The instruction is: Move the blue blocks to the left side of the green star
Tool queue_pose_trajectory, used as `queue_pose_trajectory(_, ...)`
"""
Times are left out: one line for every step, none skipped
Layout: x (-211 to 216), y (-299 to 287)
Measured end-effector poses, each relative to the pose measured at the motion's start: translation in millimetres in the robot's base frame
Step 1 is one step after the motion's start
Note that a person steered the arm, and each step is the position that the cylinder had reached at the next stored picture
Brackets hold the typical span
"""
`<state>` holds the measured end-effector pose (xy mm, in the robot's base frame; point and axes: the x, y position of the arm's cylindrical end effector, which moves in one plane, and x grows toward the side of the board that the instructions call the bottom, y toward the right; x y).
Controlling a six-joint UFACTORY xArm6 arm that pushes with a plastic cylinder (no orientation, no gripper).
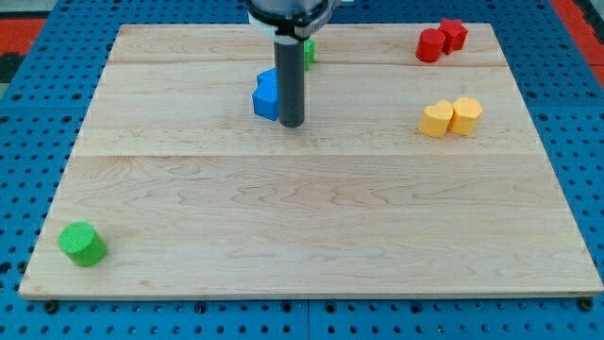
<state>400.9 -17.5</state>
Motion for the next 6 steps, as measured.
queue_pose_trajectory(14.1, -19.5)
queue_pose_trajectory(-13.4, -23.8)
queue_pose_trajectory(-54.8, -23.8)
queue_pose_trajectory(-83.0, -23.8)
queue_pose_trajectory(-107.5, -23.8)
queue_pose_trajectory(-107.6, -20.1)
